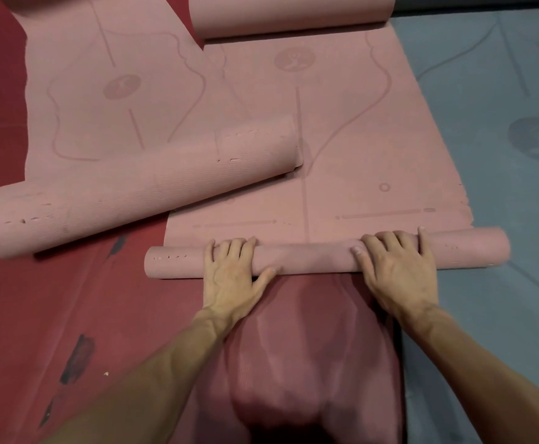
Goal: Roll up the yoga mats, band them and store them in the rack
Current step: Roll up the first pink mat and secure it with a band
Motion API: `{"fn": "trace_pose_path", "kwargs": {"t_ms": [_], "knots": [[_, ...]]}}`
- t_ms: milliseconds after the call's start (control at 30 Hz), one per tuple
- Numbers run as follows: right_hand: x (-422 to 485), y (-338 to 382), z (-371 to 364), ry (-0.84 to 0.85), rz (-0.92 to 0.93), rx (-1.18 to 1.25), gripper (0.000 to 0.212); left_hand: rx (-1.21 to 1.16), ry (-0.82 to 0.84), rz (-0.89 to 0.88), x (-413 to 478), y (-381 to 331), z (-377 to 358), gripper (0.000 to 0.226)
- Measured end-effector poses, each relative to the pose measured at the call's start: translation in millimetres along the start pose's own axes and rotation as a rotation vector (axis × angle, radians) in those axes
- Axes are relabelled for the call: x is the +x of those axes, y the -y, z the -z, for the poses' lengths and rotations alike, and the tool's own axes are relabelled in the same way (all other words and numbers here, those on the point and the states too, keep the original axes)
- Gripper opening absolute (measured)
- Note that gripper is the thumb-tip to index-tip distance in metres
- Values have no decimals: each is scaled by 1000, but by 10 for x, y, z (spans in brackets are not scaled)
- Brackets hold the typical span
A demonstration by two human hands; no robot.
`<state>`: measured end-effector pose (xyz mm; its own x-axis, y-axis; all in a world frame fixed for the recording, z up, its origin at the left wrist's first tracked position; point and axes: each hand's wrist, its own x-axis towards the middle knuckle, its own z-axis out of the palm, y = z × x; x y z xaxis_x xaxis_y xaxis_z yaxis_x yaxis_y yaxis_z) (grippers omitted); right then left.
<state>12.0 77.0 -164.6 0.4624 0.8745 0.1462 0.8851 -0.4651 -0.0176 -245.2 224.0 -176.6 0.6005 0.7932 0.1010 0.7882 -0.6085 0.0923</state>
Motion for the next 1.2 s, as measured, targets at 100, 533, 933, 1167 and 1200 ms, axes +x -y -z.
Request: {"fn": "trace_pose_path", "kwargs": {"t_ms": [100,533,933,1167,1200], "knots": [[71,-21,4,19,13,-41,51,-15,-40,-82,59,78,9,78],[-18,17,-66,-46,1,52,65,51,-86,-192,13,155,-120,81],[-52,131,-73,-39,24,69,58,115,-131,-196,67,95,-83,68],[-55,173,-82,-50,2,58,59,134,-173,-270,165,-64,-164,78],[-56,177,-78,-48,1,56,60,139,-188,-300,180,-55,-178,75]]}}
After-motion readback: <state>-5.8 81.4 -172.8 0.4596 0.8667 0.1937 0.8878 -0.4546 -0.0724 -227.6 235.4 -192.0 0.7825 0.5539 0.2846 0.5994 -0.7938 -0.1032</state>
